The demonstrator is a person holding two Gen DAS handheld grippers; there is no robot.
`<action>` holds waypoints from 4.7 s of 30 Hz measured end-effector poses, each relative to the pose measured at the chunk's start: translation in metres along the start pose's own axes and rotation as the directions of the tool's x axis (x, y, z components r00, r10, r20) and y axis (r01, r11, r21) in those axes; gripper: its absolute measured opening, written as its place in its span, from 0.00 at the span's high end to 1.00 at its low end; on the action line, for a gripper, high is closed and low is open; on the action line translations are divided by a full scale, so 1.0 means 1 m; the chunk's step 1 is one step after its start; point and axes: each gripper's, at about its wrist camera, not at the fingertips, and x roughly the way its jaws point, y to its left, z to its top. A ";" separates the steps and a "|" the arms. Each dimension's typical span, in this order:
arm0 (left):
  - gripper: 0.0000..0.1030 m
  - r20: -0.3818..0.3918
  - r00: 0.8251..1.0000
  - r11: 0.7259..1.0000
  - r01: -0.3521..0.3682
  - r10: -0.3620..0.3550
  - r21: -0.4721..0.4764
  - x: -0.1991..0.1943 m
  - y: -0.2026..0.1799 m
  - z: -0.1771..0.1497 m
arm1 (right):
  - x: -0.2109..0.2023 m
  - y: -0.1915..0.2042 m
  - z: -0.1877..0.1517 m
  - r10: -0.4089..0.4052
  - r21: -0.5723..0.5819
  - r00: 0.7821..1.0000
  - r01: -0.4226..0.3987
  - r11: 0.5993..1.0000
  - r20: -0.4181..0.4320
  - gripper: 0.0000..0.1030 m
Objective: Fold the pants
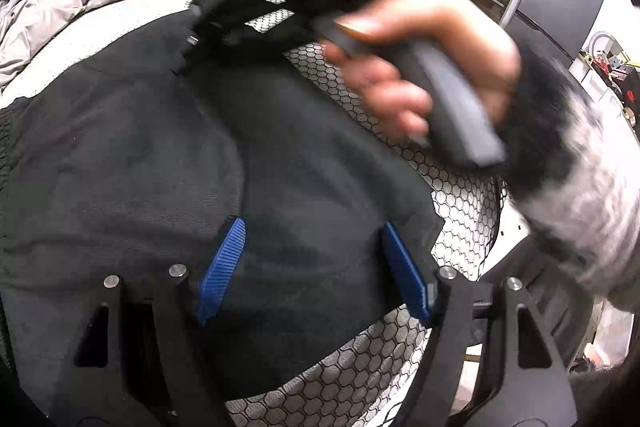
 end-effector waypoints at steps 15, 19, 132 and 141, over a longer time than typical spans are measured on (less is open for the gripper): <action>0.32 0.047 0.997 0.997 0.058 -0.056 -0.042 -0.021 0.009 0.005 | -0.025 -0.011 0.062 -0.033 -0.029 0.997 0.035 0.999 0.066 0.54; 0.31 0.149 0.987 0.992 0.080 -0.065 -0.098 -0.054 0.026 0.006 | -0.058 -0.025 -0.003 0.037 0.034 0.997 -0.039 0.999 0.068 0.52; 0.52 0.054 0.947 0.910 -0.288 0.318 -0.299 -0.087 0.191 -0.026 | 0.008 0.093 -0.062 -0.506 -0.467 0.838 0.537 0.703 0.204 0.38; 0.46 0.047 0.967 0.956 -0.241 0.252 -0.169 -0.071 0.141 -0.042 | -0.008 0.124 -0.113 -0.332 -0.522 0.931 0.361 0.773 0.152 0.33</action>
